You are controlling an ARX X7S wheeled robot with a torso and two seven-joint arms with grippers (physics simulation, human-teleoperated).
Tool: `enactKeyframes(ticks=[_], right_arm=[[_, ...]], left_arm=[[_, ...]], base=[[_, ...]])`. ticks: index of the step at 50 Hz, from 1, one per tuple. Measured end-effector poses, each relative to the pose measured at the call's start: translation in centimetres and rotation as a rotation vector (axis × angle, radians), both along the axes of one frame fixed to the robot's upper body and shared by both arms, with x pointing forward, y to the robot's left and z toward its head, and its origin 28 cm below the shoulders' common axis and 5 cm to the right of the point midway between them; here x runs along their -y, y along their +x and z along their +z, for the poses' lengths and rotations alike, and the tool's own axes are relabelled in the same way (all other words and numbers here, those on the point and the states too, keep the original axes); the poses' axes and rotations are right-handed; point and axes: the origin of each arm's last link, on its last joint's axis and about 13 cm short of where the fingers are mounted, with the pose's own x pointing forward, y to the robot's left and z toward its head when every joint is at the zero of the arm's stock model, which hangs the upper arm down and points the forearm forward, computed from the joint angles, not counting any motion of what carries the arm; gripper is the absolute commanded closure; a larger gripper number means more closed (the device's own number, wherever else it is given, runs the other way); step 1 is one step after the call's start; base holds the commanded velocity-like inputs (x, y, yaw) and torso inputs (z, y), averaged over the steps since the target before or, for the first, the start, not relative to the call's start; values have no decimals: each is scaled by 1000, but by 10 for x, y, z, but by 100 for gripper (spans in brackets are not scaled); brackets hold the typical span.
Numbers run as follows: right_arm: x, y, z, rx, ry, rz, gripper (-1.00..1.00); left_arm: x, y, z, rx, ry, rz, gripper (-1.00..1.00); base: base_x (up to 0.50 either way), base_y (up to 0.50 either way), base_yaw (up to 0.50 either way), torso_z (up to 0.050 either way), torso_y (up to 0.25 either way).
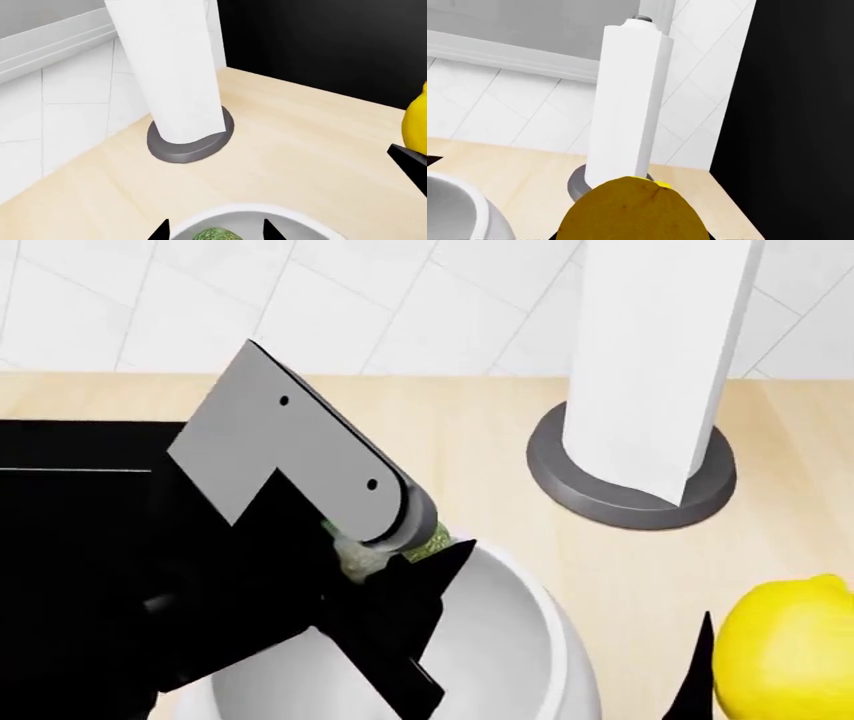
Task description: There is a mixed pile of frozen fruits and vegetables on the counter. Locate all the frozen vegetables and place the items in a bowl on the counter. Take all the frozen fruits and defrost them in a running sink.
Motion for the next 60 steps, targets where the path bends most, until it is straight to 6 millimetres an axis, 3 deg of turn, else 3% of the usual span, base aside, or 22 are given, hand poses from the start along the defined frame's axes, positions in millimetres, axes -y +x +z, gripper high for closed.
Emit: enactKeyframes(ticks=[11, 12, 24, 36, 41, 48, 60], right_arm=[[0, 1, -1, -5, -1, 1, 100], [0, 1, -1, -5, -1, 1, 100], [0, 2, -2, -14, 5, 3, 100], [-1, 3, -4, -21, -2, 8, 100], [-2, 4, -5, -25, -4, 12, 100], [-2, 3, -4, -24, -5, 12, 100], [-3, 5, 2, -15, -10, 3, 100]], left_arm=[[1, 2, -5, -24, 8, -3, 100], [1, 2, -5, -25, 8, -4, -100], [1, 1, -1, -28, 1, 3, -100], [-11, -4, 17, 28, -41, 37, -100], [-28, -7, 25, 72, -79, 93, -100], [-69, -14, 28, 161, -121, 254, -100], [-129, -43, -18, 238, -168, 576, -100]], base=[[0, 0, 0, 1, 0], [0, 0, 0, 0, 0], [0, 0, 0, 0, 0], [0, 0, 0, 0, 1], [0, 0, 0, 0, 0], [0, 0, 0, 0, 0], [0, 0, 0, 0, 0]])
